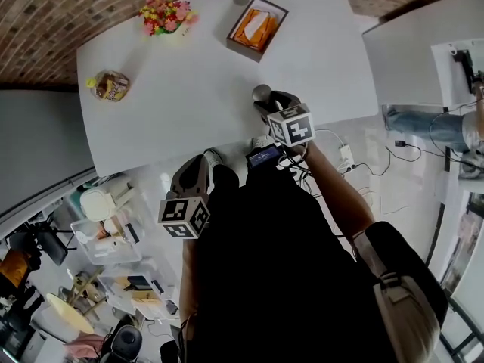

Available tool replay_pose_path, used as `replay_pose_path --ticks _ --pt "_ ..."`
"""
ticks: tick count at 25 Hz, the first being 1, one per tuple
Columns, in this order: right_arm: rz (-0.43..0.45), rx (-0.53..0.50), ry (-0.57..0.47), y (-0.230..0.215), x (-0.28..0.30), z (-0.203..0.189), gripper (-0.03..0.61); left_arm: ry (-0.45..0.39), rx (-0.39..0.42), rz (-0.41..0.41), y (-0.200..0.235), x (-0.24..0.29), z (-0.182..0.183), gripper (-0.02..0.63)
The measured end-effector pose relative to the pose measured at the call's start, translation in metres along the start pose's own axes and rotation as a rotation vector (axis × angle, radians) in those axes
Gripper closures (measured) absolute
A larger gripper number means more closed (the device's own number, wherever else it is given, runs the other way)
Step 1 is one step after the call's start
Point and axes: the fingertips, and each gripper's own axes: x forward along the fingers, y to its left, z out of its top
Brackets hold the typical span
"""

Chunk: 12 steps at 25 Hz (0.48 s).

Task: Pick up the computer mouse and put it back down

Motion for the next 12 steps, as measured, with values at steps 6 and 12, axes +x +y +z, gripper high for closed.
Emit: replay_pose_path --ticks 6,12 --pt "0.032 0.032 -0.046 0.012 -0.017 0.011 0.305 -0.002 0.024 -0.034 -0.003 0.007 0.007 0.604" --pt "0.100 0.048 -0.117 0.029 -0.037 0.028 0.304 -0.003 0.042 -0.064 -0.006 0.014 0.013 0.604"
